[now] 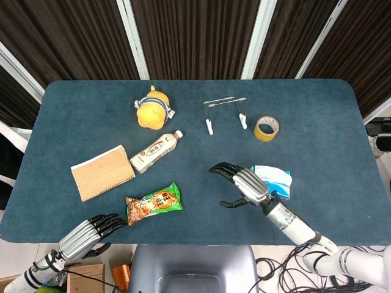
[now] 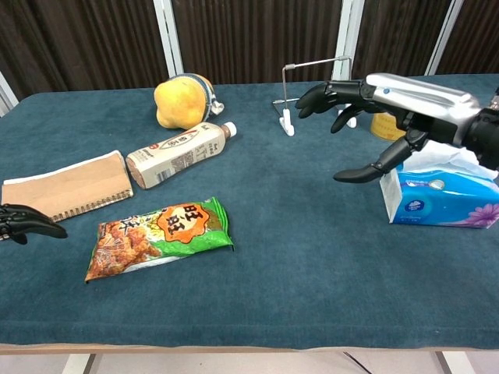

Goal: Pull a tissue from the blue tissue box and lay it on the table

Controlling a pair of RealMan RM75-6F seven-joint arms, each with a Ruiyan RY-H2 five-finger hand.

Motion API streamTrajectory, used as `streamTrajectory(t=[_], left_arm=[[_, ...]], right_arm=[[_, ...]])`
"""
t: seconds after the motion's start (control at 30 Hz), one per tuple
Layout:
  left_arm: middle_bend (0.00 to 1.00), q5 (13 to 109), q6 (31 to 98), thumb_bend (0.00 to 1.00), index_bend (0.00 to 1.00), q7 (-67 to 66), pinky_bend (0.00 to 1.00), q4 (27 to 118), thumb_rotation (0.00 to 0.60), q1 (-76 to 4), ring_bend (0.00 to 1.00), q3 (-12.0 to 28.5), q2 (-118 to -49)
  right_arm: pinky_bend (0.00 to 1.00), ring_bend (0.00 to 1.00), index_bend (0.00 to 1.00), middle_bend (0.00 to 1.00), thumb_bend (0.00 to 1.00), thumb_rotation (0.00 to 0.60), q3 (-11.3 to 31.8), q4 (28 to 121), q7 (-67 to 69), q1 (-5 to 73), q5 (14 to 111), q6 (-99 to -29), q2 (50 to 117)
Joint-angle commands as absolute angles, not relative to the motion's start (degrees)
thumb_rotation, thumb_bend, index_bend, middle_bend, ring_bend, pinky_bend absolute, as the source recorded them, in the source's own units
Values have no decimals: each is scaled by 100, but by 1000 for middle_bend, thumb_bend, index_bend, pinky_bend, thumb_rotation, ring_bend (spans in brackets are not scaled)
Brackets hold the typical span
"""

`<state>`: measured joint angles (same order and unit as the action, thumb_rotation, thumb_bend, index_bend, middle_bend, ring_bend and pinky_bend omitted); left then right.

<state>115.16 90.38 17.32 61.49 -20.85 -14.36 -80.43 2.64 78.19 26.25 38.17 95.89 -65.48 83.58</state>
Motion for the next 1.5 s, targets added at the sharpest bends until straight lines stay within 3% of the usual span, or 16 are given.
streamTrajectory(t=[0.03,0.3,0.47,0.6,0.83,1.5], left_arm=[[214,11483,9054,426,180,1709,346,6164,600,-2073,185,-1428,-8024],[221,10884,8657,426,244,1450,348,6654,600,-1955,187,-1327,-7630],[225,10321,8483,427,261,978,350,7052,600,-1808,192,-1073,-7419],[231,9701,8736,427,268,446,351,7439,600,-1489,194,-694,-7244],[232,9505,8900,427,270,647,351,7641,600,-1323,195,-524,-7036],[235,9197,9045,427,274,316,355,7653,600,-1075,197,-113,-7096]], right_arm=[[258,98,226,173,124,600,330,7892,2217,3758,9358,-6492,8332],[170,17,273,115,123,600,576,7974,814,3421,8776,-6802,8415],[161,9,292,105,123,600,689,8276,463,3298,8312,-6695,8302],[160,9,292,84,123,600,827,8512,-50,3105,7587,-6604,8184],[160,9,281,65,123,600,874,8743,-517,2991,6849,-6312,8057],[160,9,301,65,152,600,839,8520,-1603,2819,6330,-6476,8236]])
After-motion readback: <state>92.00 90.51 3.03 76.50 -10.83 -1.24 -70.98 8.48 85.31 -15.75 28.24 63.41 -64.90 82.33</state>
